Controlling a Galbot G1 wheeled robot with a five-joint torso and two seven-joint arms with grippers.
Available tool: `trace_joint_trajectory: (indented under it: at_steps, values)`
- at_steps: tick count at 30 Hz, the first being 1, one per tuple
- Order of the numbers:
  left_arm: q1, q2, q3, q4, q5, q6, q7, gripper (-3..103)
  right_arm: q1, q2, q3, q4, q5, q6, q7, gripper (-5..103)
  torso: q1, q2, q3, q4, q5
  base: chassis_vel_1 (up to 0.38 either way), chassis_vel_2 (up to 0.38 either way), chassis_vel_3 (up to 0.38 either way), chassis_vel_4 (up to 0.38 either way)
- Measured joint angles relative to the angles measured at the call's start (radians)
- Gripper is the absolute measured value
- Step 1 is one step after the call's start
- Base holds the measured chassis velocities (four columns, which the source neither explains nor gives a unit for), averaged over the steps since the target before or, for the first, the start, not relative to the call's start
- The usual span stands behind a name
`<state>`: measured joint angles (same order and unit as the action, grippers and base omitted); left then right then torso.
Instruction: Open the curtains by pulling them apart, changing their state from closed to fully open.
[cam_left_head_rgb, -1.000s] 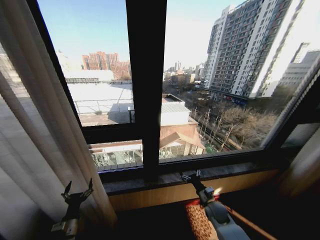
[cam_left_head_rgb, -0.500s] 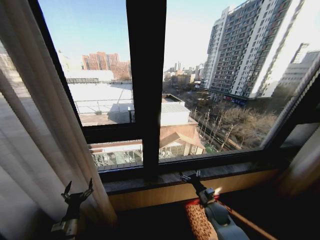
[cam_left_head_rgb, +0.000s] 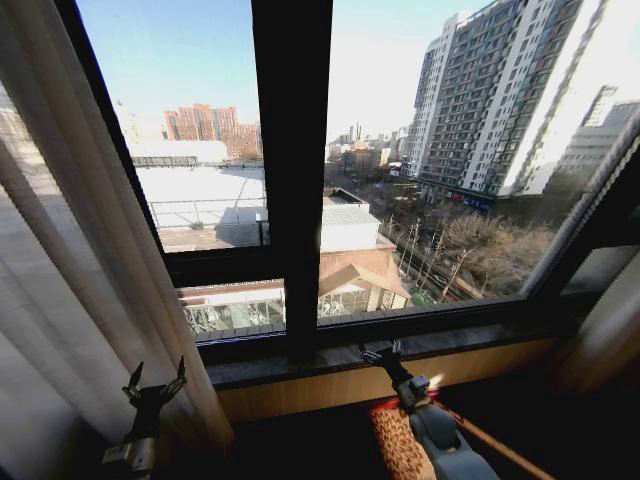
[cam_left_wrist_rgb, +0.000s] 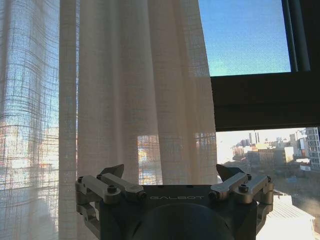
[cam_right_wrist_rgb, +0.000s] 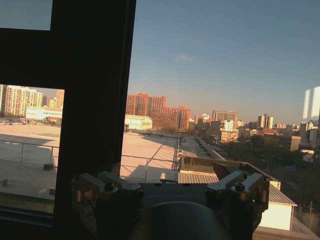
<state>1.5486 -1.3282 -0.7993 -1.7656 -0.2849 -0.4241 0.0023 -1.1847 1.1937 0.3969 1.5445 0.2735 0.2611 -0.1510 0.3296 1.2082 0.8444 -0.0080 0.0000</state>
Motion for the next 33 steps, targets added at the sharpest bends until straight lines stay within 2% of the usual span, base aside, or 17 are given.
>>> trace_joint_trajectory:
  at_steps: [33]
  values:
    - [0.000, 0.000, 0.000, 0.000, 0.000, 0.000, 0.000, 100, 0.000, 0.000, 0.000, 0.000, 0.000, 0.001, 0.000, 100, 0.000, 0.000, 0.000, 0.0000, 0.0000, 0.000, 0.000, 0.000, 0.000]
